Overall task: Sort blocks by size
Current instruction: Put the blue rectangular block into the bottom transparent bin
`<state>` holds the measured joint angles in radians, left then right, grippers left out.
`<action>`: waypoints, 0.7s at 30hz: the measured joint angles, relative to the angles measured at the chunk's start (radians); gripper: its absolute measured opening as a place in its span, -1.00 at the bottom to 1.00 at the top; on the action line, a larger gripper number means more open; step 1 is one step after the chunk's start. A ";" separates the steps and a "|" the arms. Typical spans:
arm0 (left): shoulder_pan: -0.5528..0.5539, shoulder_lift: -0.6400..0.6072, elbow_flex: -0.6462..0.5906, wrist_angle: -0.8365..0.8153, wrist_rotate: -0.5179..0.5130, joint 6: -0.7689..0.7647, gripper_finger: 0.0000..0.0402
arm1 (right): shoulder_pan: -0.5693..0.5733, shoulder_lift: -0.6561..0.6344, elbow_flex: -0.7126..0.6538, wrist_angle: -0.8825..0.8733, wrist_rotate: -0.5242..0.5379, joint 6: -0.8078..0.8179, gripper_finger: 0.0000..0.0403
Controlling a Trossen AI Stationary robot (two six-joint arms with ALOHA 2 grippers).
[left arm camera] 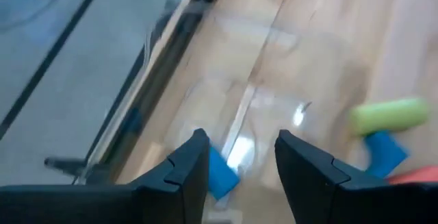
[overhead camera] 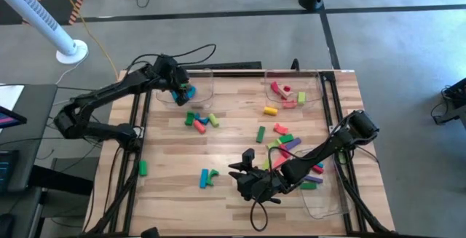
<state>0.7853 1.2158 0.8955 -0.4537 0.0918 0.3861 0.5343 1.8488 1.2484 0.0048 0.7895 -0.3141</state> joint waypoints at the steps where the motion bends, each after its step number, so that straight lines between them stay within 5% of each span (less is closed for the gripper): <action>1: -0.010 -0.022 0.000 0.002 0.021 -0.013 -0.17 | 0.000 0.000 0.000 0.000 0.000 0.000 -0.19; 7: -0.149 -0.173 0.000 -0.103 0.301 -0.096 0.17 | 0.000 0.000 0.000 -0.009 0.000 0.003 -0.19; 10: -0.293 -0.234 -0.001 -0.240 0.340 -0.115 0.22 | 0.000 0.000 0.000 -0.020 0.000 0.012 -0.19; 21: -0.964 -0.340 -0.174 -0.234 -0.087 -0.521 0.23 | 0.003 0.000 0.000 -0.038 -0.002 0.033 -0.19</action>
<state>-0.1789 0.8756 0.7213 -0.6876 0.0047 -0.1346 0.5369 1.8488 1.2484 -0.0330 0.7876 -0.2811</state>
